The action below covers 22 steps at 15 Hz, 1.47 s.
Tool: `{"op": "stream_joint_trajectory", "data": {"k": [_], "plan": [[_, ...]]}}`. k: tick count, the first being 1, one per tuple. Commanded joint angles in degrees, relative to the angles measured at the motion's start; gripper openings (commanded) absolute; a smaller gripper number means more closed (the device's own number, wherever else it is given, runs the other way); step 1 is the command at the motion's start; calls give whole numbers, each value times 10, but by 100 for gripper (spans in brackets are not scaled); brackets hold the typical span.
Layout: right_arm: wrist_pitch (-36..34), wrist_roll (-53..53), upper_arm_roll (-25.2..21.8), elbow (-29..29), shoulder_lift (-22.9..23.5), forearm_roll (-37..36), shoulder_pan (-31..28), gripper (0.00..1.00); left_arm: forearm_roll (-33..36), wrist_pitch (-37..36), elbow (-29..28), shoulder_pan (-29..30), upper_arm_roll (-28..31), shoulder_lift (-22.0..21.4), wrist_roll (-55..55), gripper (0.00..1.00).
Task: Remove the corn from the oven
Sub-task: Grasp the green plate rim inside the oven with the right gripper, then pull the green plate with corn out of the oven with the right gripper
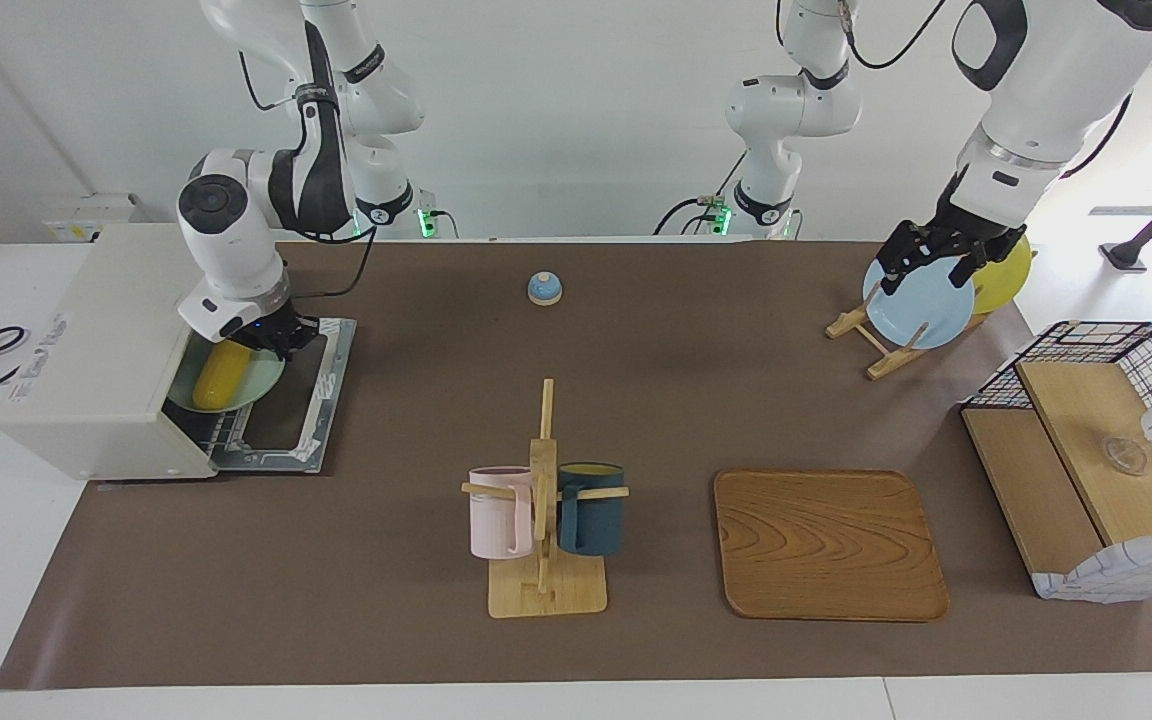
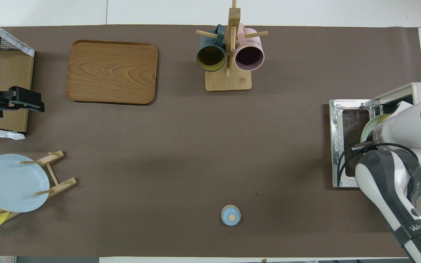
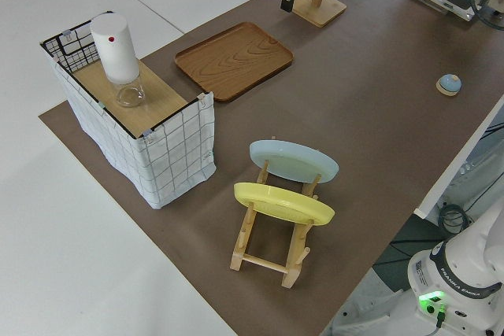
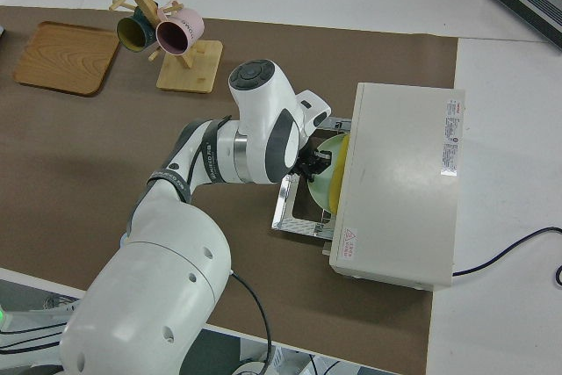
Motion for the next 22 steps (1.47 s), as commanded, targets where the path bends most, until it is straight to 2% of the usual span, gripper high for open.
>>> {"op": "stream_joint_trajectory", "data": {"k": [1,5,7,11,12,15,16,18,22], "plan": [[-73,39,3,61,14,-10,59,0,-5,7,-5,3,-1,-5,8,100],[-118,149,3,108,27,-11,167,0,-5,7,-5,3,-1,-5,8,100],[-144,218,4,151,57,-11,209,0,-5,8,-5,3,-1,-5,8,100],[-169,290,4,236,115,-5,285,0,-5,18,-9,3,-1,-5,8,100],[-180,315,4,268,140,-2,304,0,-5,19,-10,3,-1,-6,8,100],[-259,413,4,445,276,-2,373,0,-5,19,-11,4,0,-6,9,100],[-268,438,5,480,307,-2,384,0,-5,21,-12,7,0,-6,9,100],[-255,459,22,497,335,0,402,0,-5,25,-18,9,0,-9,9,100],[-163,487,29,478,344,38,417,0,-5,32,-26,11,0,-13,10,100]]}}
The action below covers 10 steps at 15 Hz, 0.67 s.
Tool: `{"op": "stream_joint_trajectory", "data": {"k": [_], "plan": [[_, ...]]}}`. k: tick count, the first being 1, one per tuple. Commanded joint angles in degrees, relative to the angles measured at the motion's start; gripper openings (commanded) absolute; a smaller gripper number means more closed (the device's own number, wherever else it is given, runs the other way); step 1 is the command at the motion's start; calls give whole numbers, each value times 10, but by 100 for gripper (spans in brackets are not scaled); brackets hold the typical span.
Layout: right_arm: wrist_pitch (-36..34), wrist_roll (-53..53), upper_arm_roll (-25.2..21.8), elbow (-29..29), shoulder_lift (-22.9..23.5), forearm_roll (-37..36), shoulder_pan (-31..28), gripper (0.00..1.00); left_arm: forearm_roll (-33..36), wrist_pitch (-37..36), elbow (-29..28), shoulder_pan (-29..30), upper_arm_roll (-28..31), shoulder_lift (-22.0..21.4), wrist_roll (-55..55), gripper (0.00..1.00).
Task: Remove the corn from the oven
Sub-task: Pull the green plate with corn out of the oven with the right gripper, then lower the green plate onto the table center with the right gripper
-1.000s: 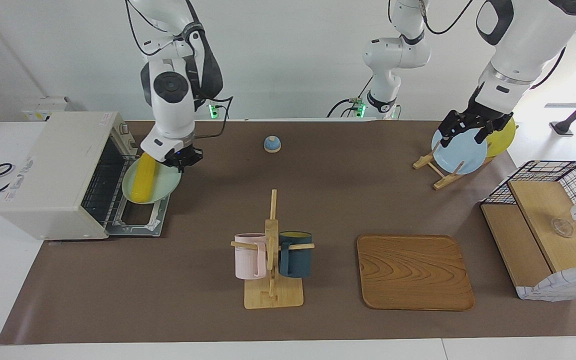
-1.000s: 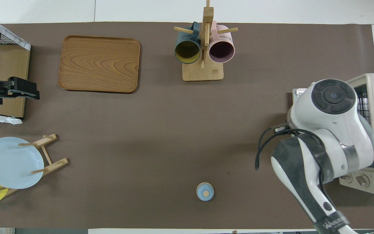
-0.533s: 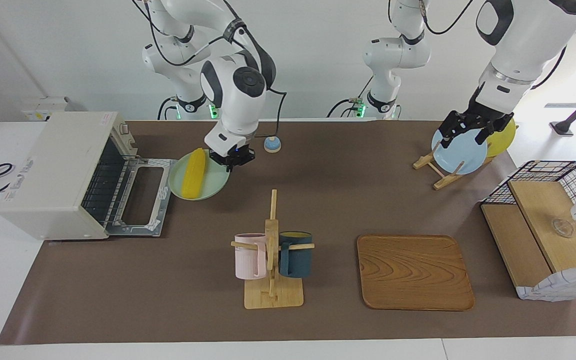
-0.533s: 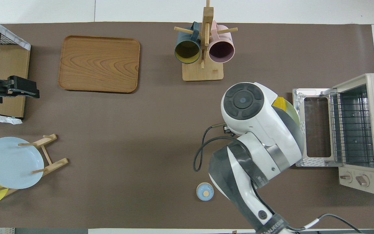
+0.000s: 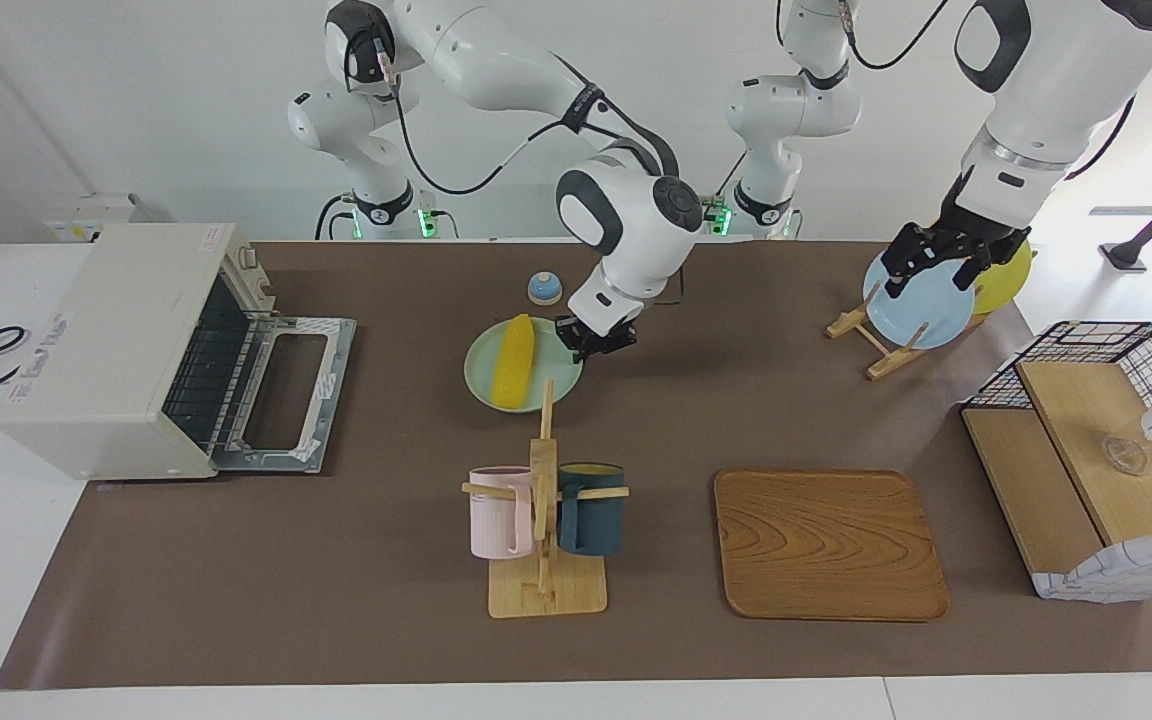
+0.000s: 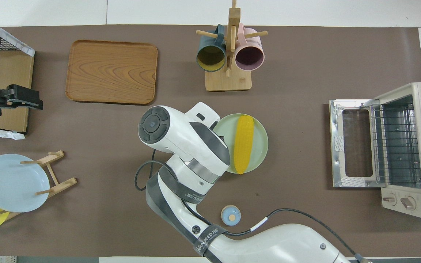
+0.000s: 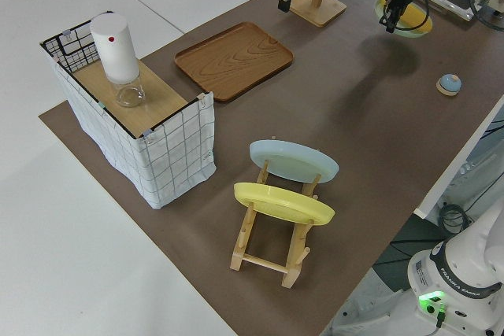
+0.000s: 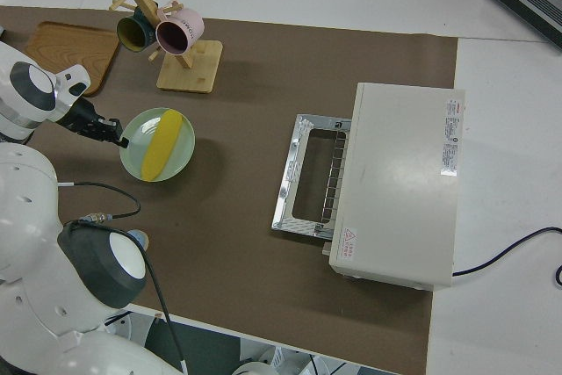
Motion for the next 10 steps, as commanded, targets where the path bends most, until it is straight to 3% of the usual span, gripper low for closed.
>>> {"op": "stream_joint_trajectory", "data": {"k": [1,6,9,10], "plan": [[43,18,3,-8,5,25,7,0,-5,22,-28,8,-2,-15,11,100],[127,24,3,-83,-4,56,7,0,-5,29,-40,15,-2,-21,30,100],[142,24,4,-93,-8,62,0,0,-5,33,-44,15,-2,-23,30,100],[148,24,3,-92,-7,62,0,10,-5,34,-45,15,-3,-23,30,100]]}}
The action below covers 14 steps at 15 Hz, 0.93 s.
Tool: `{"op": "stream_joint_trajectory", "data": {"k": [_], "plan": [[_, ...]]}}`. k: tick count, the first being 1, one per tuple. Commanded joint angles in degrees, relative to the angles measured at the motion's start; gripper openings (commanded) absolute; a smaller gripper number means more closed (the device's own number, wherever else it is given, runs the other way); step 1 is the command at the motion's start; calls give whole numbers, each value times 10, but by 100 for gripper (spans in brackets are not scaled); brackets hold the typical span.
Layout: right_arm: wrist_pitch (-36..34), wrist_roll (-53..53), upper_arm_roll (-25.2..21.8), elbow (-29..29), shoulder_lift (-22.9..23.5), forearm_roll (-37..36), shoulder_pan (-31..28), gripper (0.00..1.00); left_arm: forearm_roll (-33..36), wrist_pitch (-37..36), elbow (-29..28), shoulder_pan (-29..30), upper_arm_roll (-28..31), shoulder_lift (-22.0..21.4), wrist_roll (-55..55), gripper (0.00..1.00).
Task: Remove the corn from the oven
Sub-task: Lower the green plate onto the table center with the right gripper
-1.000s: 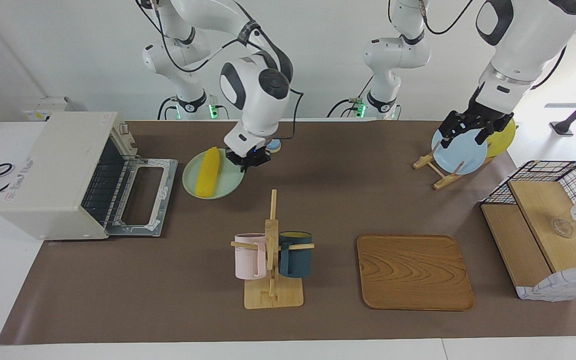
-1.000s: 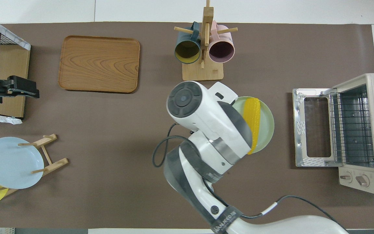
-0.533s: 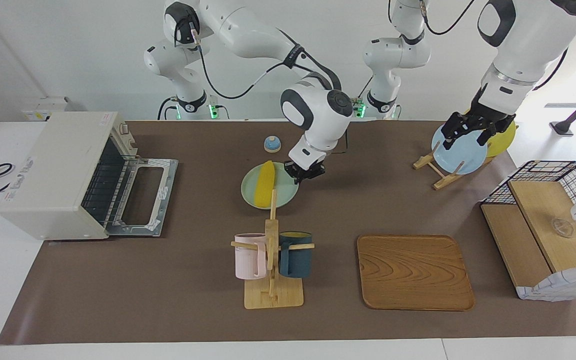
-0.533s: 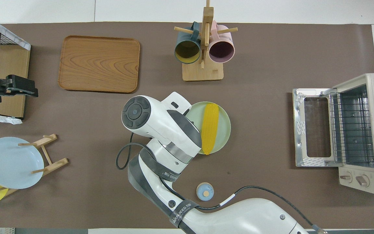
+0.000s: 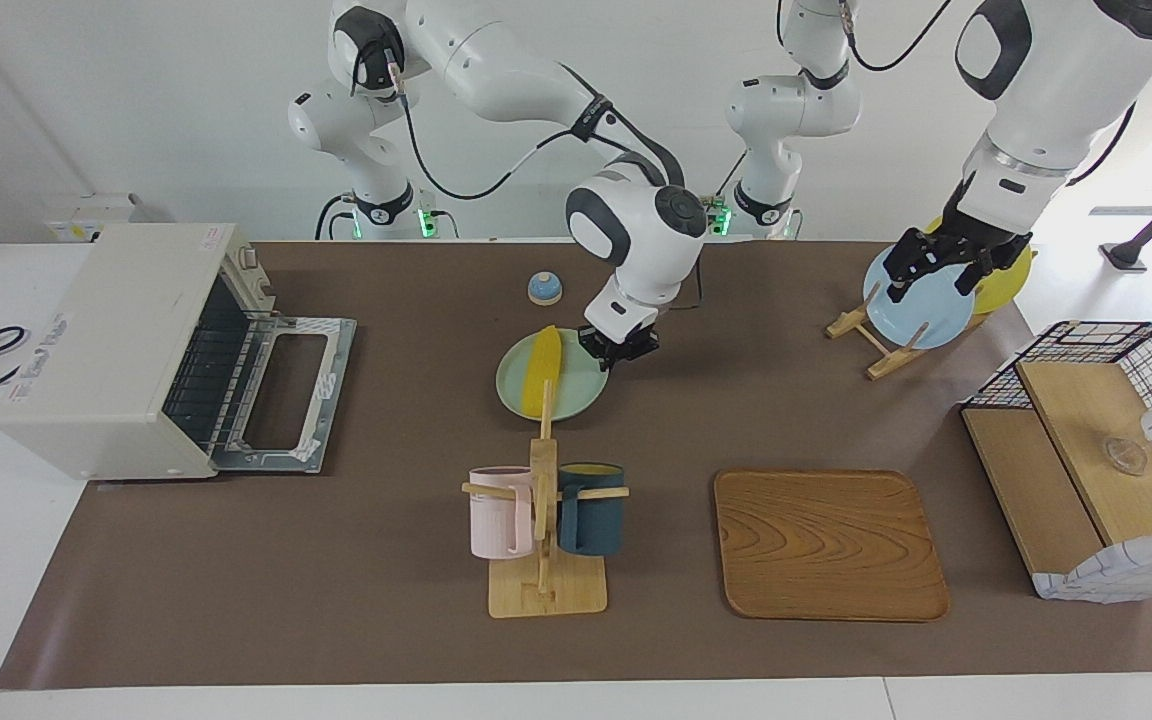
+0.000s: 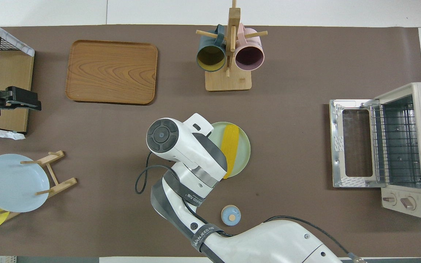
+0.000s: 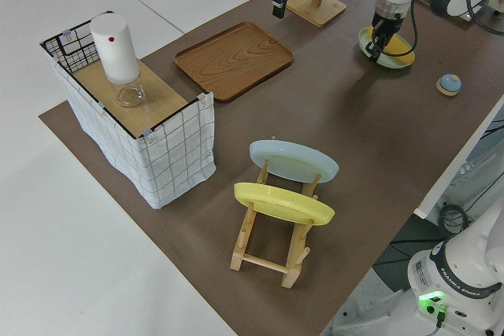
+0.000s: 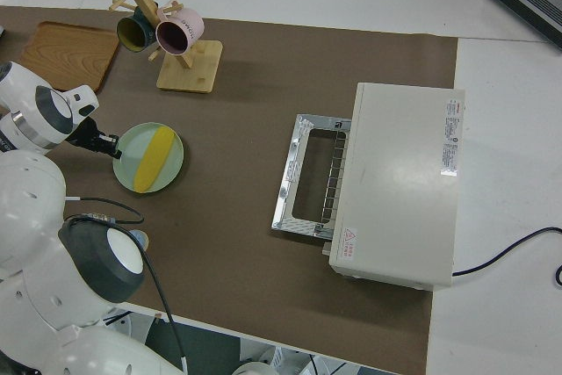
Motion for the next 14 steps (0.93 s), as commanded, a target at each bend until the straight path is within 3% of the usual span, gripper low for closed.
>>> {"op": "stream_joint_trajectory", "data": {"k": [1,4,6,8,11,14], "plan": [[30,10,2,-20,-16,11,-5,26,-5,17,-27,6,-3,-20,11,100],[44,1,2,-3,-16,8,-5,44,-6,17,-28,4,-3,-21,12,100],[10,-3,1,19,-22,2,-6,41,-7,18,-28,0,-3,-21,11,100],[-34,-43,-3,10,-48,-3,-19,30,-8,18,-28,-2,-5,-21,12,100],[-85,-65,-4,-57,-119,-24,-62,0,-17,20,-28,-27,-8,-21,11,100],[-50,-81,-4,-223,-221,-35,-129,0,-20,21,-34,-62,-8,-16,10,100]]}}
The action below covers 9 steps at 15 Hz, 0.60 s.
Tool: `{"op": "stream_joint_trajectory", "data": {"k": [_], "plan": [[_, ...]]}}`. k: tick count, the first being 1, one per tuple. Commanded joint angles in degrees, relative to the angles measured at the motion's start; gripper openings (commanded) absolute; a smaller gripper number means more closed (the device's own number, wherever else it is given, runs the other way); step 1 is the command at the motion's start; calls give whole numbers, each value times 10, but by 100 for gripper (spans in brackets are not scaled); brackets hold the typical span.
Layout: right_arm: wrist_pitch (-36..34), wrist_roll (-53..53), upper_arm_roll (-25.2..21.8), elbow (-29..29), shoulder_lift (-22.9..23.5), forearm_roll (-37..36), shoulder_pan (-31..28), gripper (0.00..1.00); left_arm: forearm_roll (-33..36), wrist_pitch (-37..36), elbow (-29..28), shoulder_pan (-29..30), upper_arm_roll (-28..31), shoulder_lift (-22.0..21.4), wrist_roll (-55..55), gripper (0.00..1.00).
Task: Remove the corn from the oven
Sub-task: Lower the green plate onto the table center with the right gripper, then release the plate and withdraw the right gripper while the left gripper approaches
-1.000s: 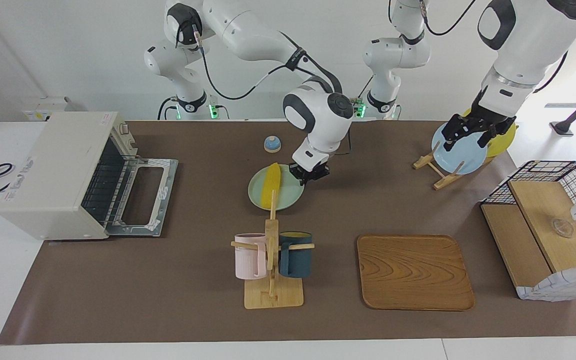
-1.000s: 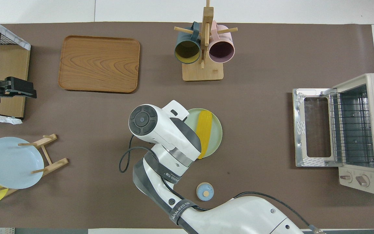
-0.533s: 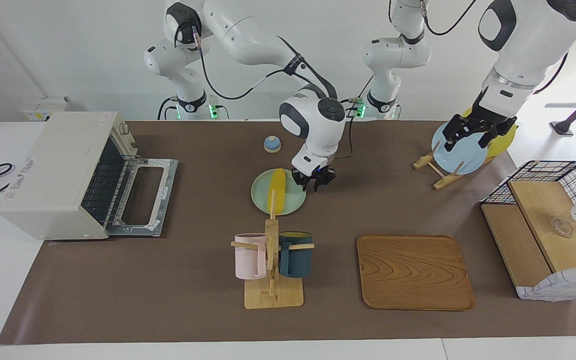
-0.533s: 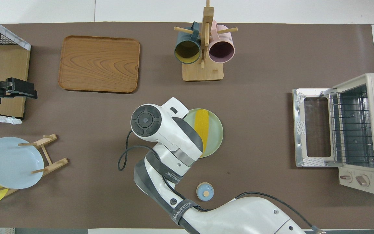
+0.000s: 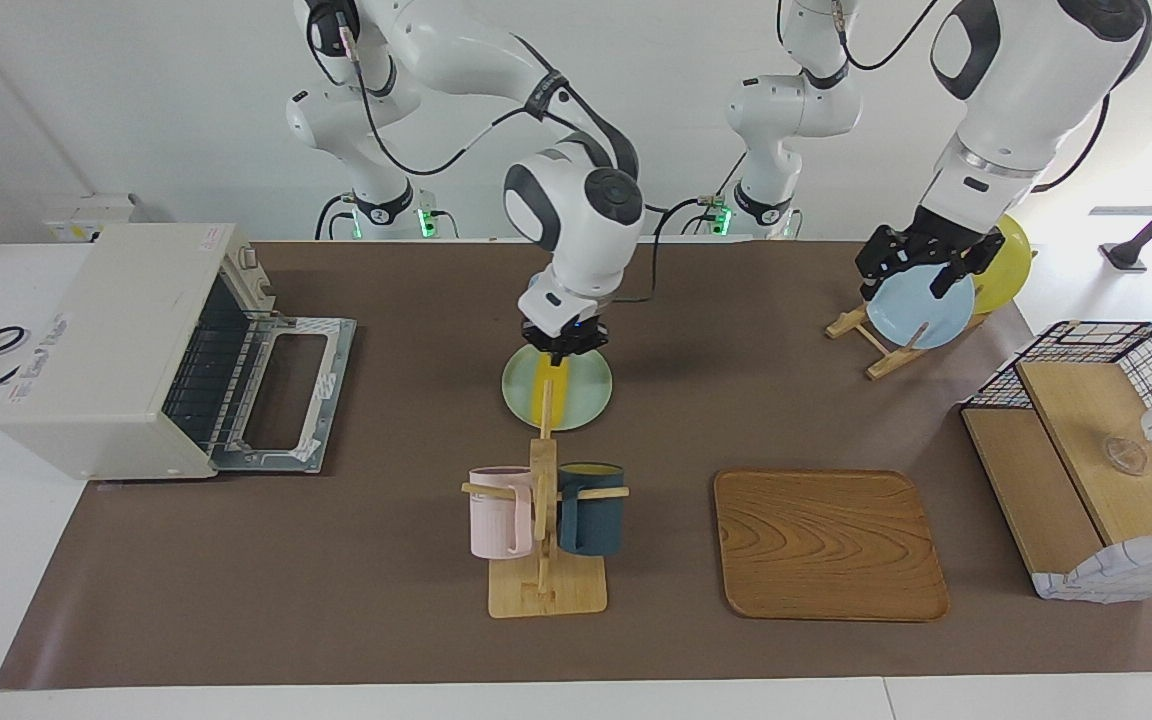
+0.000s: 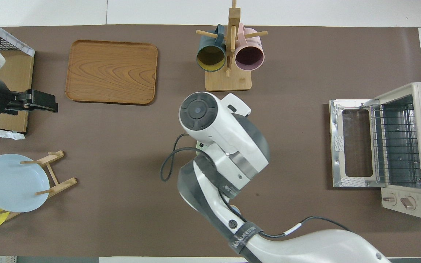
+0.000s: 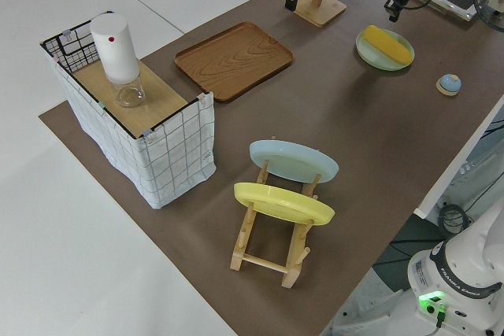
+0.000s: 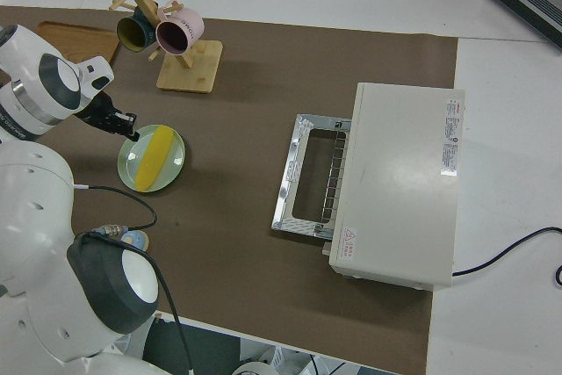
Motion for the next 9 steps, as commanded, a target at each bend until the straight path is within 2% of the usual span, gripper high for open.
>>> {"op": "stream_joint_trajectory", "data": {"k": [1,4,6,9], "plan": [[59,-17,7,-193,-118,-9,-66,0,-11,20,-29,-38,5,-10,3,100],[85,-45,7,-287,-155,-31,-129,0,-35,64,-67,-75,6,-10,-4,100],[89,-91,7,-310,-160,-40,-191,0,-52,89,-83,-102,6,-5,-8,100],[127,-183,8,-340,-163,-40,-276,0,-54,146,-91,-177,6,34,-92,100]]}}
